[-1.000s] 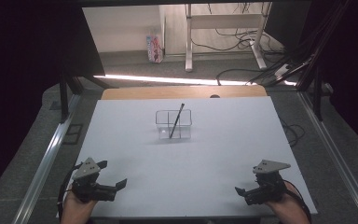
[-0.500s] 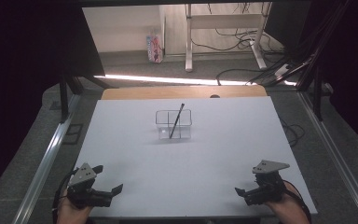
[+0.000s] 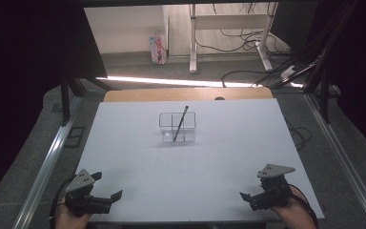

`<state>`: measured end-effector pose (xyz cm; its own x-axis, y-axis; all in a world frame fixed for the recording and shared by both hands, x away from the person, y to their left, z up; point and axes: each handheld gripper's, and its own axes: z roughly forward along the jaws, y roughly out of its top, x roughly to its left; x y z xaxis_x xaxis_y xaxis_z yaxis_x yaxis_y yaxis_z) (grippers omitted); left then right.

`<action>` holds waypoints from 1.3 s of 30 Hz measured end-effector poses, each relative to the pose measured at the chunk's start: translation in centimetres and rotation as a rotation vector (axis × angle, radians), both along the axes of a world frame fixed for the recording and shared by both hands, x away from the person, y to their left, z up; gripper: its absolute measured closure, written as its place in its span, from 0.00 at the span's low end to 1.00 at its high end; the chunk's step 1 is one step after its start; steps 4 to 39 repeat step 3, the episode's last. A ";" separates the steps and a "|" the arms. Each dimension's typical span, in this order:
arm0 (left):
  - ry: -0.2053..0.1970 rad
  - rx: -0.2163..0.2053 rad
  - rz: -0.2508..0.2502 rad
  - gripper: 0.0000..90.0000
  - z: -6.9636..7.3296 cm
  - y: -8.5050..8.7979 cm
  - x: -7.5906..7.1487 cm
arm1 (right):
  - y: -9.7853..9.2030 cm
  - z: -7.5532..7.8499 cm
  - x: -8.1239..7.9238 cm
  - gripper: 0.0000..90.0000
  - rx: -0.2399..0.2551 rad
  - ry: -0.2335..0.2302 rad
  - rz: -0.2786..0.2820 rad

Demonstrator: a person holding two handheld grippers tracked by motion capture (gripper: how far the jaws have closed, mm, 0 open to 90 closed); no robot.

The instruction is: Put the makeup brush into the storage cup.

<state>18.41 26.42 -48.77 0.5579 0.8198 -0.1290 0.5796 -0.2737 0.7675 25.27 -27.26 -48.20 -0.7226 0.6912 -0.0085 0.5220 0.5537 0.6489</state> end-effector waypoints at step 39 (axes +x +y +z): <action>0.005 0.002 0.001 0.00 0.0 -0.1 0.1 | 0.0 0.0 0.0 0.00 -0.001 0.000 0.002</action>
